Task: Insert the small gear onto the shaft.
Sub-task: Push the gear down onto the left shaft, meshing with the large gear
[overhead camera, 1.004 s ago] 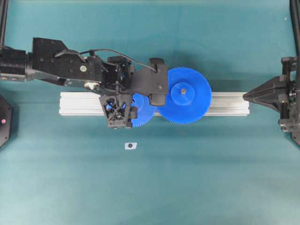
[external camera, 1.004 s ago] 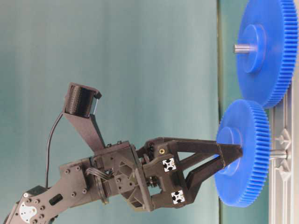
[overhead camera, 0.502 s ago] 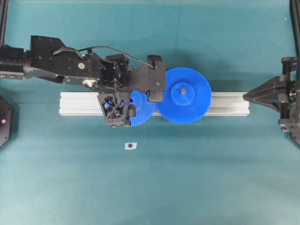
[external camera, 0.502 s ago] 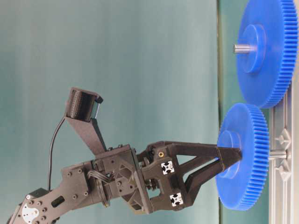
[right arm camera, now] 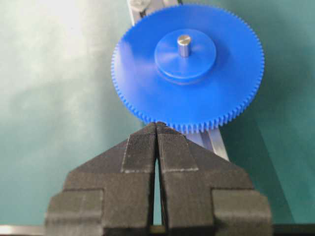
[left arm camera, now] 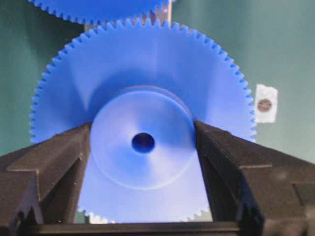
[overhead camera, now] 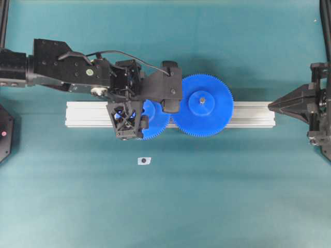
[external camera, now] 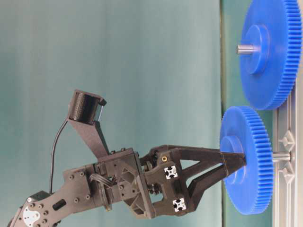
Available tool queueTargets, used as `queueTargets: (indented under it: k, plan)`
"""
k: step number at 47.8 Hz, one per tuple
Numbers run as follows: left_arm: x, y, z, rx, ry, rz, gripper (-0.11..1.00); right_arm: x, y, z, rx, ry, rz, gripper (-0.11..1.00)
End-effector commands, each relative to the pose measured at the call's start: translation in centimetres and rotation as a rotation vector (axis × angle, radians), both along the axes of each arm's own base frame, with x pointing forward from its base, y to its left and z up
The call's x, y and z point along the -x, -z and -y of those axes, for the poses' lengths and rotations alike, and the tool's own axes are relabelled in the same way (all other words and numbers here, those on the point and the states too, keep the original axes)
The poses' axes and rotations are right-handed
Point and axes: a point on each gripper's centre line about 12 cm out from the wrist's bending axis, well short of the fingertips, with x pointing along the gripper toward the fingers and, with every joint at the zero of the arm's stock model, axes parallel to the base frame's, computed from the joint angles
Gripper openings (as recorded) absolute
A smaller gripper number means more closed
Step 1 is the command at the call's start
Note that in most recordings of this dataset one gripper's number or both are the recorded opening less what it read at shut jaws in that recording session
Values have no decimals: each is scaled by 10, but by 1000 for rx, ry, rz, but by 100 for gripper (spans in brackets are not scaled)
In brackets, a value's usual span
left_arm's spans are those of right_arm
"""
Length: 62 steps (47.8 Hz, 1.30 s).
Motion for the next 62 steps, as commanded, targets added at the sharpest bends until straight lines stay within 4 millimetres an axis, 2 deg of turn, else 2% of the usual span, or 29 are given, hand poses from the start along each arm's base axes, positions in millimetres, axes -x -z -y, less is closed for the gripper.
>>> queueTargets:
  k: [1,47,53,62]
  plan:
    - [1,-9,-1,-2,0,17,69,-2,-4,1,-6,7,15,2]
    - [-6,-24,-1,-16,26,69,70,-1,-2,1,-7,7,10,2]
    - [-8,-25,0,-19,32,75,89,-1,-2,1,-7,7,10,2]
    - [-11,-33,0,-21,33,95,87,-1,-3,0,-6,7,16,2]
